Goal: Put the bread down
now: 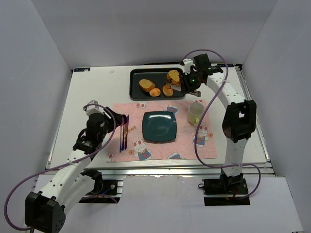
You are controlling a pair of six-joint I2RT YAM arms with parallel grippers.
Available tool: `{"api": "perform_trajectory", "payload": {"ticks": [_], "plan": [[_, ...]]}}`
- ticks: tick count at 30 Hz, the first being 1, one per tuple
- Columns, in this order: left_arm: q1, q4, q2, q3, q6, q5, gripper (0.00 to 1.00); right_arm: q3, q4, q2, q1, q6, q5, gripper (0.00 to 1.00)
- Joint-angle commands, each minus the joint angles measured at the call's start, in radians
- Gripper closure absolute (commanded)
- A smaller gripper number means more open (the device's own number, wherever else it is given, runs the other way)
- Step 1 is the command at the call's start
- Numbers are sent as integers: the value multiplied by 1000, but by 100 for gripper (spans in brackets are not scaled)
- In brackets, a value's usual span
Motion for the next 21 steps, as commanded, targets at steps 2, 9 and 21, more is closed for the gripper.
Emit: {"api": "perform_trajectory", "payload": {"ticks": [2, 9, 21], "plan": [[4, 5, -28, -10, -6, -3, 26, 6, 5, 21, 7, 30, -6, 50], [4, 7, -24, -9, -6, -4, 26, 6, -2, 33, 13, 24, 10, 49], [4, -3, -27, -7, -6, -9, 26, 18, -11, 52, 28, 16, 11, 48]]}}
